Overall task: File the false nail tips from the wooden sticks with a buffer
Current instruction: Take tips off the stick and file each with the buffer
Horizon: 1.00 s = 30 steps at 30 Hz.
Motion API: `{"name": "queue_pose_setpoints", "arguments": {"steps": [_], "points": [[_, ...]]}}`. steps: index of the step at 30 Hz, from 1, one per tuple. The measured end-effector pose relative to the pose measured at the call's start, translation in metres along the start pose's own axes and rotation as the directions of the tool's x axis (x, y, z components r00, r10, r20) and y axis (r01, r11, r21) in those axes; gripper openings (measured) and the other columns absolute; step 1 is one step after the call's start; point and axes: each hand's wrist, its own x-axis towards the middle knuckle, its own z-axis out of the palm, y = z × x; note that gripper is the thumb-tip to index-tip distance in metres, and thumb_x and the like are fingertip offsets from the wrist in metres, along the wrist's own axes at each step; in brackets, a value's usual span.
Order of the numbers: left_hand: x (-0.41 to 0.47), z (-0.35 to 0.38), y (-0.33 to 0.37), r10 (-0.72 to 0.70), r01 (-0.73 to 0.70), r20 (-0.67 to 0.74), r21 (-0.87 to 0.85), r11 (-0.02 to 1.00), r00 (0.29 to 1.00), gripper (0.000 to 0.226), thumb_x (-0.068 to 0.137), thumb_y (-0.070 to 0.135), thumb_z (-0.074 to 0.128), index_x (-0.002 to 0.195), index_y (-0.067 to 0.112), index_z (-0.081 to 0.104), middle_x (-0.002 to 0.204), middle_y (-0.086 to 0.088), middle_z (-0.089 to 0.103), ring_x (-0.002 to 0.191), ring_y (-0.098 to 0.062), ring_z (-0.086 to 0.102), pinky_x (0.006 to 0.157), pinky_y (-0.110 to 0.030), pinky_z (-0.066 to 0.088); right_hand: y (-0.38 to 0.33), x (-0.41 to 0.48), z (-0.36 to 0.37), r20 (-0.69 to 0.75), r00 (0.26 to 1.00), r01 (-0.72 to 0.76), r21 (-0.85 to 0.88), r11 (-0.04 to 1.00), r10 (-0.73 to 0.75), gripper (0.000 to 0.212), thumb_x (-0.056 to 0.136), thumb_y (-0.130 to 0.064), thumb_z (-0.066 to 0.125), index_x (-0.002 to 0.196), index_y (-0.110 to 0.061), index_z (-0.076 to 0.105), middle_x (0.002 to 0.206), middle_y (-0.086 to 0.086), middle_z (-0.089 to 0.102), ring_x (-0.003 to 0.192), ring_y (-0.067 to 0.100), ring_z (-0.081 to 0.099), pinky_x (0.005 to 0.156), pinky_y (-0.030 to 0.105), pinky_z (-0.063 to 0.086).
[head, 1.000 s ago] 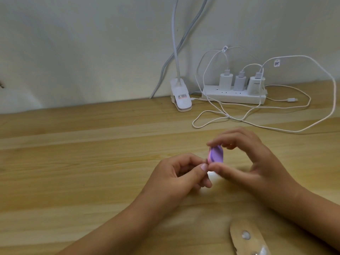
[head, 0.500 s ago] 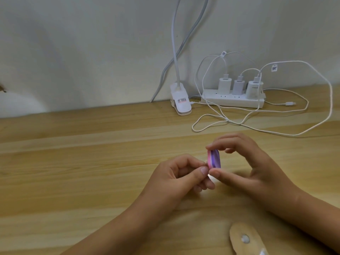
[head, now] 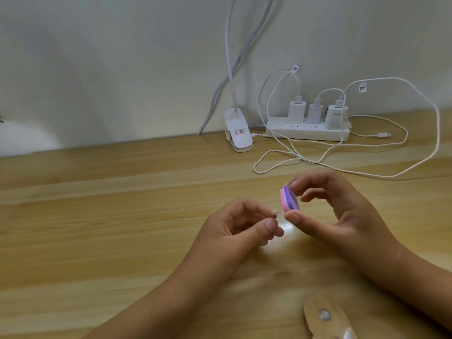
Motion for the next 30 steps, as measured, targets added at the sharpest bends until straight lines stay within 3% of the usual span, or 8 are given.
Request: {"name": "queue_pose_setpoints", "arguments": {"steps": [4,7,10,14,17,24,28,30], "points": [[-0.0007,0.0007,-0.0019,0.013,-0.012,-0.009,0.057,0.998,1.000,0.007,0.080,0.030,0.073,0.078,0.034,0.068,0.080,0.000,0.075,0.077,-0.008,0.066,0.070,-0.016,0.048,-0.0011,-0.0016,0.0013,0.079,0.995,0.060,-0.053,0.997,-0.055,0.026,0.082,-0.039,0.067,0.103,-0.025,0.062,0.102,-0.010,0.066,0.099,0.016,0.063,0.084,0.026,0.049],[-0.0005,0.0006,-0.0031,0.024,-0.023,-0.017,0.084,0.996,1.000,0.007,0.081,0.029,0.071,0.078,0.034,0.066,0.081,0.000,0.075,0.078,-0.009,0.066,0.070,-0.016,0.049,-0.0032,-0.0009,-0.0001,0.050,0.999,-0.004,-0.044,0.999,0.006,0.026,0.081,-0.042,0.066,0.101,-0.024,0.065,0.100,-0.011,0.068,0.097,0.014,0.064,0.083,0.029,0.049],[0.0001,0.0002,-0.0025,0.038,-0.035,-0.031,0.078,0.996,0.999,0.007,0.078,0.036,0.072,0.076,0.035,0.065,0.076,0.005,0.073,0.071,-0.004,0.063,0.066,-0.013,0.045,-0.0053,-0.0023,0.0024,0.089,0.990,0.116,-0.073,0.991,-0.109,0.027,0.083,-0.040,0.067,0.104,-0.023,0.064,0.105,-0.011,0.067,0.102,0.016,0.064,0.084,0.025,0.048],[-0.0002,-0.0005,-0.0049,0.032,-0.029,-0.029,0.105,0.994,0.999,0.009,0.081,0.031,0.071,0.077,0.033,0.064,0.080,0.003,0.074,0.077,-0.007,0.066,0.069,-0.015,0.048,-0.0040,-0.0009,0.0011,0.070,0.997,-0.013,-0.080,0.997,0.019,0.027,0.080,-0.046,0.065,0.104,-0.034,0.064,0.109,-0.014,0.067,0.107,0.015,0.062,0.084,0.024,0.049],[-0.0010,-0.0001,-0.0041,0.044,-0.041,-0.023,0.113,0.993,0.999,0.011,0.080,0.035,0.072,0.074,0.037,0.063,0.076,0.009,0.072,0.072,-0.003,0.064,0.066,-0.013,0.047,-0.0026,-0.0025,0.0018,0.105,0.990,0.109,-0.133,0.985,-0.095,0.028,0.084,-0.040,0.067,0.109,-0.028,0.063,0.115,-0.016,0.066,0.110,0.014,0.062,0.088,0.021,0.047],[-0.0006,-0.0004,-0.0050,0.033,-0.028,-0.043,0.112,0.993,0.999,0.011,0.076,0.040,0.072,0.076,0.034,0.063,0.077,0.006,0.072,0.072,-0.006,0.064,0.069,-0.018,0.048,-0.0020,-0.0030,0.0015,0.108,0.990,0.109,-0.138,0.984,-0.094,0.028,0.084,-0.037,0.067,0.109,-0.025,0.063,0.117,-0.015,0.066,0.112,0.014,0.062,0.091,0.022,0.046],[-0.0003,-0.0014,-0.0066,0.030,-0.024,-0.051,0.118,0.993,0.998,0.010,0.081,0.031,0.071,0.078,0.029,0.062,0.082,0.002,0.074,0.076,-0.008,0.066,0.071,-0.018,0.050,-0.0018,-0.0025,0.0021,0.055,0.998,0.024,-0.125,0.992,-0.017,0.028,0.081,-0.043,0.066,0.105,-0.029,0.064,0.113,-0.018,0.067,0.109,0.012,0.062,0.086,0.027,0.048],[-0.0003,-0.0007,-0.0058,0.040,-0.035,-0.039,0.108,0.994,0.998,0.011,0.079,0.037,0.071,0.077,0.031,0.062,0.077,0.005,0.072,0.072,-0.007,0.064,0.068,-0.017,0.048,-0.0035,-0.0042,0.0054,0.074,0.993,0.102,-0.128,0.987,-0.093,0.027,0.083,-0.039,0.068,0.107,-0.027,0.064,0.116,-0.016,0.067,0.109,0.014,0.063,0.083,0.024,0.048]]}}
